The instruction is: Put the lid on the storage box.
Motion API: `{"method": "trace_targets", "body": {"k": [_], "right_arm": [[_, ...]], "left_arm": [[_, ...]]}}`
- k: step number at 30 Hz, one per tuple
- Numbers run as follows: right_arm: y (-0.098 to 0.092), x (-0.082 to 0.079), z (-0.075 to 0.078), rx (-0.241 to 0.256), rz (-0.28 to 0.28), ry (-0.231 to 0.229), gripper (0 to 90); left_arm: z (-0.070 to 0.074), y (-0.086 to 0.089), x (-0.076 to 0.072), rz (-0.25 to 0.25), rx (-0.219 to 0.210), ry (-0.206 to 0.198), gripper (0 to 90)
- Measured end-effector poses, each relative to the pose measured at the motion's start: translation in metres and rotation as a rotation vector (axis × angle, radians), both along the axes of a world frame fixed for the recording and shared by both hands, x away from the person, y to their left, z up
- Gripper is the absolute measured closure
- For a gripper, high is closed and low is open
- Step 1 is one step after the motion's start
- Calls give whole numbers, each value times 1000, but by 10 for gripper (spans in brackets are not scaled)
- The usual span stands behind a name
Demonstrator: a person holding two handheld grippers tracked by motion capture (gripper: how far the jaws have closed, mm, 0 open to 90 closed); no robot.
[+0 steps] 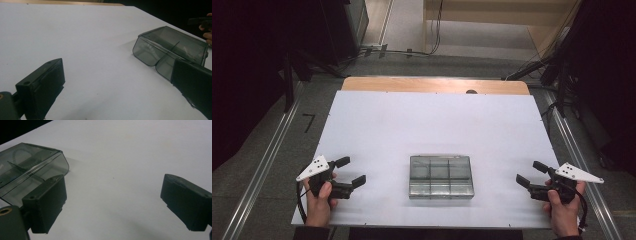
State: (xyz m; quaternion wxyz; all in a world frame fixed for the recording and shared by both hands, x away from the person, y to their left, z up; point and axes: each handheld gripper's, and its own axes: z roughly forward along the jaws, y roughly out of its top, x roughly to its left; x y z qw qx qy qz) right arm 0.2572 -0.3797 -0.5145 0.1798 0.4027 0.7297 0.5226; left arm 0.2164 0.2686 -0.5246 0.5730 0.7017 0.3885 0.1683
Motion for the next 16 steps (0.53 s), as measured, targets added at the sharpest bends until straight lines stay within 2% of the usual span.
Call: {"method": "trace_targets", "body": {"k": [5, 10, 15, 16], "right_arm": [[-12, 1, -2, 17, -9, 6, 11], [-19, 2, -5, 33, -11, 8, 0], [-14, 3, -7, 8, -16, 10, 0], [-13, 4, -7, 7, -18, 6, 0]], "left_arm": [[-1, 6, -2, 11, 5, -11, 0], [-3, 4, -1, 0, 18, -12, 0], [-5, 6, 0, 3, -16, -14, 0], [-5, 5, -1, 11, -12, -19, 0]]}}
